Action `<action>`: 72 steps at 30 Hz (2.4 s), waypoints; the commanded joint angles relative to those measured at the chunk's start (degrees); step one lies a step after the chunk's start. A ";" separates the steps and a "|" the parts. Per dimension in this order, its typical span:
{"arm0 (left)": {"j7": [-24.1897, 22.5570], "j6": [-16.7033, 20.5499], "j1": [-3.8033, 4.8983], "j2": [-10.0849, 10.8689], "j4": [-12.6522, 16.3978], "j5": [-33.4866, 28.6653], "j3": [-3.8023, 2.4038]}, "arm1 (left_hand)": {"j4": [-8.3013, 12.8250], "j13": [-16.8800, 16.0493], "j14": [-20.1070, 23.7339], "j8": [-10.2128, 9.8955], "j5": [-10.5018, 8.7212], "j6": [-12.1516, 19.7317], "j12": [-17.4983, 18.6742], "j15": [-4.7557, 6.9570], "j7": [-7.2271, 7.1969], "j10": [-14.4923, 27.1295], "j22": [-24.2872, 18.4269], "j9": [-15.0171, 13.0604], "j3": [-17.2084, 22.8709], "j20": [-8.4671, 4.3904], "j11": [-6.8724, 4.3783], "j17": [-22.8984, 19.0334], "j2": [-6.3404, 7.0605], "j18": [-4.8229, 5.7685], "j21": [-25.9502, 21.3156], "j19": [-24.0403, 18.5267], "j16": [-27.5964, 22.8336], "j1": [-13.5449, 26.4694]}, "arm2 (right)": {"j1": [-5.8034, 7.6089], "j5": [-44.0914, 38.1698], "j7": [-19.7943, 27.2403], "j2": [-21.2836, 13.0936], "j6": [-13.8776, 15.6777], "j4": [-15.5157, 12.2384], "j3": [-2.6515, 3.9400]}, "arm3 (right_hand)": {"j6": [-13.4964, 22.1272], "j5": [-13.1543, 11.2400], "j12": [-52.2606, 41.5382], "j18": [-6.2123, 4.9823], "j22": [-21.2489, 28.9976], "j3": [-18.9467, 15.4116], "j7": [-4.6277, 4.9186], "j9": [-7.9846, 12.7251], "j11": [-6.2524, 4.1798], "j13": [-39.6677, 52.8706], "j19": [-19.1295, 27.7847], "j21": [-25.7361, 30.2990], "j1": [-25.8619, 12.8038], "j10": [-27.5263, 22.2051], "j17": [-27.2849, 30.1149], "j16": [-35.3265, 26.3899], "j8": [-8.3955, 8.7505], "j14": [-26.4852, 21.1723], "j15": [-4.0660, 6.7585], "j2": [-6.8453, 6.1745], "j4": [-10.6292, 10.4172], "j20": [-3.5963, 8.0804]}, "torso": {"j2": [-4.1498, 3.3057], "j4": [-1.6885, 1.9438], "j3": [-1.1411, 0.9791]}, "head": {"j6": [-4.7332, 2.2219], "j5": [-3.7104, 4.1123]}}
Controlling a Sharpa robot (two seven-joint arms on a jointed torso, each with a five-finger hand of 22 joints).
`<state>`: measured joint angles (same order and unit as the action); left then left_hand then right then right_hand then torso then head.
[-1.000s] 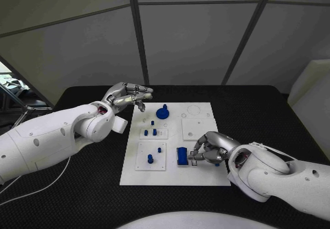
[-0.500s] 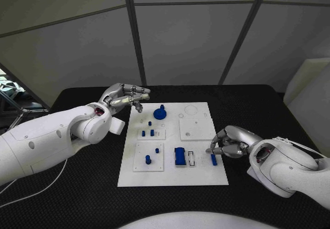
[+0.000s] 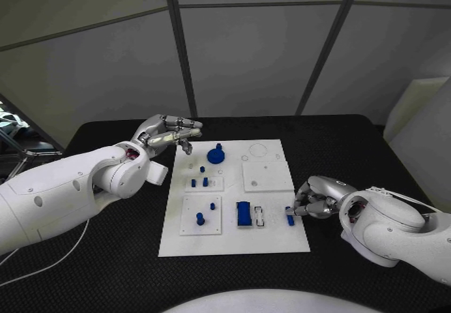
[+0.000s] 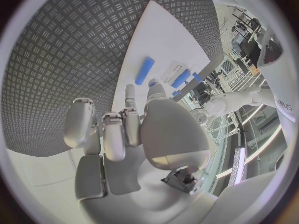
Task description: Assemble the parts on the task board
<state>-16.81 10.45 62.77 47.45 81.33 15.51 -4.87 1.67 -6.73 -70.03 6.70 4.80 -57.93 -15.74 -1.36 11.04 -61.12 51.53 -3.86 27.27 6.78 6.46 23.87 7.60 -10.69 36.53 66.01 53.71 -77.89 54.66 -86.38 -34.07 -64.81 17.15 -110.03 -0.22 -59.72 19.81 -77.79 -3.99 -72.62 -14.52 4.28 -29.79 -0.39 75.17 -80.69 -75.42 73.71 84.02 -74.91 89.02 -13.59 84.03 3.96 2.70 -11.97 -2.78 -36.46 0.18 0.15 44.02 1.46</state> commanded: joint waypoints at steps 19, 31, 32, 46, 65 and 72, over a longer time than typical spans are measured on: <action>-0.37 -0.38 0.06 0.01 0.01 -0.24 -0.05 | -0.12 0.07 0.14 0.13 0.25 0.29 -0.24 -0.13 -0.10 0.46 -0.08 0.00 -0.34 0.27 0.09 -0.05 -0.49 0.23 -0.37 -0.29 -0.13 -0.11 | -2.50 -5.31 -3.65 3.07 -3.70 1.25 -0.08 | -0.85 0.82 -0.01 -0.09 -0.24 0.28 -0.32 -0.37 0.02 5.91 0.01 -0.04 2.52 0.51 -13.23 0.05 0.45 5.54 -0.04 -0.12 0.75 0.25 | -0.04 0.19 0.01 | 0.26 0.00; -0.27 -0.34 0.06 0.14 0.05 -0.24 -0.05 | -0.11 0.08 0.10 0.16 0.27 0.30 -0.31 -0.13 -0.11 0.48 -0.09 -0.01 -0.34 0.27 0.07 -0.09 -0.54 0.22 -0.40 -0.28 -0.08 -0.16 | -2.79 -15.33 -4.14 4.73 -13.56 1.68 -0.14 | -0.98 -6.98 0.43 0.08 -0.85 4.85 -0.12 -0.31 0.09 5.79 -0.29 -0.36 12.44 0.06 -14.24 0.54 1.75 5.77 -0.04 0.51 6.84 0.39 | -0.07 0.15 0.05 | 0.46 -0.09; -0.26 -0.34 0.06 0.16 0.06 -0.24 -0.05 | -0.11 0.08 0.10 0.16 0.27 0.30 -0.31 -0.13 -0.11 0.48 -0.09 -0.01 -0.34 0.27 0.07 -0.09 -0.54 0.22 -0.40 -0.28 -0.08 -0.16 | -2.81 -15.84 -4.18 4.79 -14.05 1.68 -0.14 | -1.00 -6.99 0.44 0.08 -0.85 5.07 -0.10 -0.28 0.11 5.79 -0.29 -0.36 12.68 0.04 -14.26 0.55 1.83 5.77 -0.06 0.56 7.02 0.38 | -0.07 0.16 0.05 | 0.47 -0.15; -0.23 -0.35 0.06 0.17 0.04 -0.24 -0.04 | -0.11 0.08 0.10 0.16 0.27 0.30 -0.31 -0.13 -0.11 0.48 -0.09 -0.01 -0.34 0.27 0.07 -0.09 -0.54 0.22 -0.40 -0.28 -0.08 -0.16 | -2.86 -3.63 -4.64 3.87 -2.30 0.10 -0.14 | -1.35 1.37 0.56 0.14 -1.29 11.56 -0.33 0.05 -0.15 5.83 -0.55 -0.63 11.98 -0.04 -14.72 0.78 3.26 5.88 0.14 1.73 6.86 0.55 | -0.01 0.14 0.00 | 0.31 -0.22; -0.17 -0.37 0.05 0.04 0.09 -0.24 -0.04 | -0.11 0.08 0.10 0.16 0.27 0.30 -0.31 -0.13 -0.11 0.48 -0.09 -0.01 -0.34 0.27 0.07 -0.09 -0.54 0.22 -0.40 -0.28 -0.08 -0.16 | -2.55 7.66 -2.89 4.36 10.24 -3.11 0.19 | -1.89 0.52 -0.15 0.28 -2.10 20.96 -0.50 -1.07 -0.24 6.38 -0.96 -1.19 6.64 0.56 -15.09 0.98 3.56 5.97 0.20 -3.09 5.35 0.58 | -0.11 0.21 0.07 | 0.16 -0.26; -0.13 -0.41 0.06 0.13 0.18 -0.24 -0.05 | -0.11 0.08 0.10 0.16 0.27 0.30 -0.31 -0.13 -0.11 0.48 -0.09 -0.01 -0.34 0.27 0.07 -0.09 -0.54 0.22 -0.40 -0.28 -0.08 -0.16 | -2.47 8.93 -2.20 5.78 12.59 -2.85 0.25 | -2.03 0.37 -0.28 0.31 -2.26 22.30 -0.50 -1.25 -0.23 6.49 -1.04 -1.29 5.34 0.65 -15.09 0.98 3.61 5.97 0.19 -3.98 4.73 0.57 | -0.09 0.12 0.02 | 0.30 -0.33</action>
<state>-16.77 10.45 62.75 47.57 81.37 15.51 -4.86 1.67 -6.74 -70.03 6.70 4.80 -57.94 -15.74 -1.36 11.04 -61.15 51.50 -3.86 27.27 6.77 6.49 23.85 7.60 -10.69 36.53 66.01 53.71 -77.89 52.09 -79.34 -37.23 -59.23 26.41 -112.81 -0.02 -61.05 20.37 -77.80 -3.99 -74.80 7.51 4.01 -30.07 -0.52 74.80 -81.31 -76.33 79.64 84.16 -74.92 89.69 -9.81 84.16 3.89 -1.27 -7.33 -2.15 -36.56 0.38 0.20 44.30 1.14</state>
